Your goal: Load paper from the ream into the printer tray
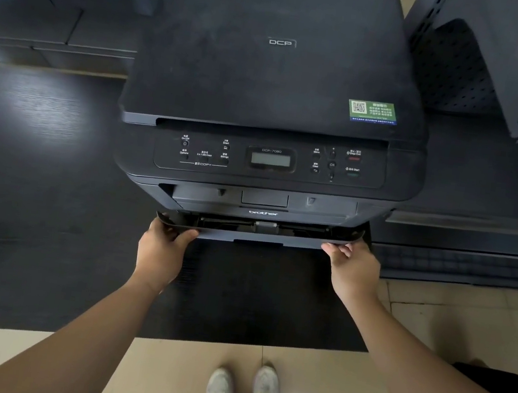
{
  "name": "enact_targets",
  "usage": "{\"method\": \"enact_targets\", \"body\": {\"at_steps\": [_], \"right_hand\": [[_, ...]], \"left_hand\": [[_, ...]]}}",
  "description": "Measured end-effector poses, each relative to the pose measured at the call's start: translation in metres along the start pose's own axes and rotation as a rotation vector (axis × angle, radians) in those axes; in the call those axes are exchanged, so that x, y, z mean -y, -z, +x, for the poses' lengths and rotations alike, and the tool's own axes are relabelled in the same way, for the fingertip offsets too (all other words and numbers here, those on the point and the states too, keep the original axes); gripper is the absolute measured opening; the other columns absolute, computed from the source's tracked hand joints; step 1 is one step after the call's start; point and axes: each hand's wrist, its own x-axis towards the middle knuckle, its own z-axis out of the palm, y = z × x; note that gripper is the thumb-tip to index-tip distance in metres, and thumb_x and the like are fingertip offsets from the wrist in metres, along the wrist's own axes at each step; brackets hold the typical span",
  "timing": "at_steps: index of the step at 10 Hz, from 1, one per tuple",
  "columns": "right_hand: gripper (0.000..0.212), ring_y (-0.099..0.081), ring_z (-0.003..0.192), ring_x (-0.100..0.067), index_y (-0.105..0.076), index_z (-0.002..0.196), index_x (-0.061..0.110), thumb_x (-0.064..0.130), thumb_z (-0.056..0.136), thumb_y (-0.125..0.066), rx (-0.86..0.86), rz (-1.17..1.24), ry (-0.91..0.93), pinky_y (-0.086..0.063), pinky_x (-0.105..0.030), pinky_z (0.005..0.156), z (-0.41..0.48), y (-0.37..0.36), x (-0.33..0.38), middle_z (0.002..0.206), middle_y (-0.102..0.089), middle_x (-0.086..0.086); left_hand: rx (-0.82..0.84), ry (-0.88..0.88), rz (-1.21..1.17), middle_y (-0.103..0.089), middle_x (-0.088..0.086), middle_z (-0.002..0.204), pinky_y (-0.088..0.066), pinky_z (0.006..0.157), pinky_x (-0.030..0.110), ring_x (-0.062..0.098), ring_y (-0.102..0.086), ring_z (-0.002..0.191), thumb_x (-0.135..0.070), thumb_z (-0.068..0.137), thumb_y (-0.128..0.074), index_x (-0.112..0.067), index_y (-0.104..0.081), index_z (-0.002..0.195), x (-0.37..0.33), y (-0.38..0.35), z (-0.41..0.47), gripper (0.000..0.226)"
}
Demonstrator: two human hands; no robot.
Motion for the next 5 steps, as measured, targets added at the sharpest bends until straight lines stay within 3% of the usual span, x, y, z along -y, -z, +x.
{"method": "enact_targets", "body": {"at_steps": [2, 4, 5], "right_hand": [[0.035, -0.066, 0.109, -0.027, -0.064, 0.111, 0.002, 0.024, 0.086, -0.073, -0.007, 0.011, 0.006, -0.044, -0.027, 0.083, 0.018, -0.005, 0.01, 0.114, -0.071, -0.012], [0.038, -0.067, 0.11, -0.023, -0.064, 0.115, 0.005, 0.028, 0.085, -0.073, 0.023, -0.011, 0.032, -0.049, -0.027, 0.088, 0.027, -0.007, 0.006, 0.115, -0.072, -0.009], [0.05, -0.063, 0.119, -0.024, -0.057, 0.13, 0.009, 0.031, 0.087, -0.071, 0.079, -0.024, 0.046, -0.049, -0.033, 0.096, 0.019, -0.003, 0.006, 0.129, -0.066, -0.008]], "left_hand": [[0.001, -0.001, -0.037, -0.073, 0.004, 0.11, -0.045, 0.084, 0.031, 0.018, -0.063, 0.097, -0.026, 0.088, -0.073, -0.006, -0.061, 0.118, -0.011, -0.005, 0.019, 0.039], [0.011, -0.005, -0.031, -0.073, 0.005, 0.114, -0.044, 0.085, 0.029, 0.023, -0.066, 0.108, -0.029, 0.087, -0.074, -0.004, -0.06, 0.121, -0.008, -0.005, 0.026, 0.044], [0.035, -0.014, -0.047, -0.071, 0.001, 0.105, -0.045, 0.085, 0.03, 0.021, -0.064, 0.101, -0.028, 0.088, -0.074, -0.005, -0.06, 0.119, -0.009, -0.003, 0.015, 0.041]]}}
